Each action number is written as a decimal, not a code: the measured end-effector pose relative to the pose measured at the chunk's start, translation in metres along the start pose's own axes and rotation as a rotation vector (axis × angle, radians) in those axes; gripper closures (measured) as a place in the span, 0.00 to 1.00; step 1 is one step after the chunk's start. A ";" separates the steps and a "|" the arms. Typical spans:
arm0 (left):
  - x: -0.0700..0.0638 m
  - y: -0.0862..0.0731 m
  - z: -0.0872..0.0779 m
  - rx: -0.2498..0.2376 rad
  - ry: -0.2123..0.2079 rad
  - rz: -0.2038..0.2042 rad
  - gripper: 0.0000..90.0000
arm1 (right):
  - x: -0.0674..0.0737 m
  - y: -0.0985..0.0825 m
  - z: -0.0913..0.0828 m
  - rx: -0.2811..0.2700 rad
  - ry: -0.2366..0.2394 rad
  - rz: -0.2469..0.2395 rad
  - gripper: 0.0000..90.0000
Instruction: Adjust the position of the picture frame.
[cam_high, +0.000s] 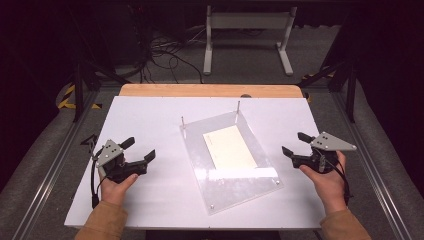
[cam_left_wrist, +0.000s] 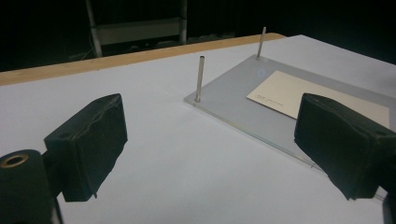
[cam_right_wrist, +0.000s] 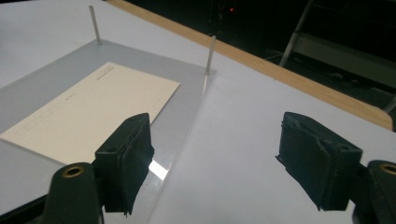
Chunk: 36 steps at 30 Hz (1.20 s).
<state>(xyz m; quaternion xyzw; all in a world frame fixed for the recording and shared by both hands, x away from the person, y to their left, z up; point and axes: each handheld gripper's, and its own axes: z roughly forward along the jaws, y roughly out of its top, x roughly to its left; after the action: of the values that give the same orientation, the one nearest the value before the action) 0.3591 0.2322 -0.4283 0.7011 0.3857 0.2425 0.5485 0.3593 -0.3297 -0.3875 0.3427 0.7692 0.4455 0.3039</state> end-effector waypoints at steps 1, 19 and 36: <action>0.000 0.000 0.000 0.000 0.000 0.000 0.11 | 0.000 0.000 0.000 0.000 0.000 0.000 0.29; -0.002 -0.002 0.002 0.028 -0.006 0.002 0.11 | 0.005 -0.017 0.029 0.334 0.132 0.014 0.75; -0.002 -0.003 0.003 0.037 -0.005 -0.006 0.12 | 0.012 -0.029 0.045 0.499 0.236 0.042 0.97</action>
<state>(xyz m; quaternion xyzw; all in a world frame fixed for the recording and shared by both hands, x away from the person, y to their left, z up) 0.3592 0.2293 -0.4316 0.7104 0.3910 0.2320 0.5371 0.3794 -0.3092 -0.4338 0.3686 0.8780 0.2854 0.1088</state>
